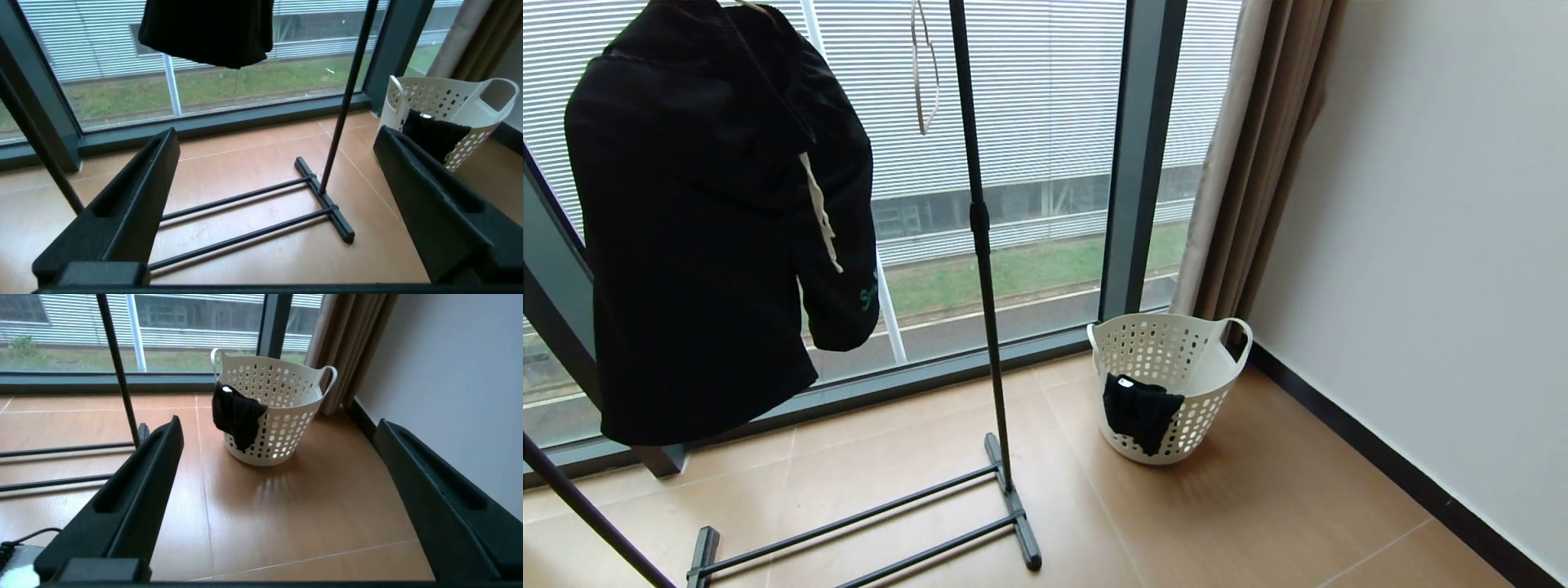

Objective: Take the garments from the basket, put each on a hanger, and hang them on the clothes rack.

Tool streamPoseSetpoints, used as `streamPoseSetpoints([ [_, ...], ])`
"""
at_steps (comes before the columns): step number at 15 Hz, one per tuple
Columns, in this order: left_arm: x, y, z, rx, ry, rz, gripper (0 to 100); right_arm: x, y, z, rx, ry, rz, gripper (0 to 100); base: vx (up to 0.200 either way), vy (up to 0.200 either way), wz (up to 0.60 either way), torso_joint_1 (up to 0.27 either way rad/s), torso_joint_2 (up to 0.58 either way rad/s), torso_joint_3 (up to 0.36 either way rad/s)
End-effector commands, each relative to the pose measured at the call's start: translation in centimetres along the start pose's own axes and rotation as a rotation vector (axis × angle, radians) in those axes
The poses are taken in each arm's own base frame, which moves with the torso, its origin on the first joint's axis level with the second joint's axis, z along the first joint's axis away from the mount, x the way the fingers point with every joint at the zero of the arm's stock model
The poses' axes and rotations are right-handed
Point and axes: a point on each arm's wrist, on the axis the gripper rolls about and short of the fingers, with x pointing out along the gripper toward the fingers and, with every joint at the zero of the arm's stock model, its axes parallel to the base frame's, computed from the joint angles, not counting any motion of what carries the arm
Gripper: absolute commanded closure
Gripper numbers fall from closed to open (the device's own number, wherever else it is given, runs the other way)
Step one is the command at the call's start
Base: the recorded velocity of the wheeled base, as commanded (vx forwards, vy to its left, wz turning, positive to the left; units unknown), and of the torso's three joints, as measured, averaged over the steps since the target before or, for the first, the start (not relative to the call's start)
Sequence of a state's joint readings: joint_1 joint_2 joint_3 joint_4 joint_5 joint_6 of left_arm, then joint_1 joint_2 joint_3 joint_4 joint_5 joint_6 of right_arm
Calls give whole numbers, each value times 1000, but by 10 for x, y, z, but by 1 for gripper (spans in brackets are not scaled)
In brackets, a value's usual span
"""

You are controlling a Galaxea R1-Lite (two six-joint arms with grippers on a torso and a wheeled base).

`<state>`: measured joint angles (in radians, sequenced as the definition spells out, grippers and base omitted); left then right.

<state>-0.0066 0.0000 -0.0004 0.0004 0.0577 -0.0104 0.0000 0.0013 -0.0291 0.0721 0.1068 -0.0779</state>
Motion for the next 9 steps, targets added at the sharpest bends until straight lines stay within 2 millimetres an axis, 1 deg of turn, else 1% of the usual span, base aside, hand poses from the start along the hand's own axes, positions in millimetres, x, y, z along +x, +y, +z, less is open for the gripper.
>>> streamPoseSetpoints([
  [1, 0, 0, 0, 0, 2, 1, 0, 0, 0, 0, 0, 0, 1, 0, 0, -200, 0, -2, 2, 7],
  [6, 0, 0, 0, 0, 2, 0, 0, 0, 0, 0, 0, 0, 1, 0, 0, -200, 0, 6, 3, 3],
  [9, 0, 0, 0, 0, 2, 0, 0, 0, 0, 0, 0, 0, 1, 0, 200, 0, 0, 2, 1, 4],
])
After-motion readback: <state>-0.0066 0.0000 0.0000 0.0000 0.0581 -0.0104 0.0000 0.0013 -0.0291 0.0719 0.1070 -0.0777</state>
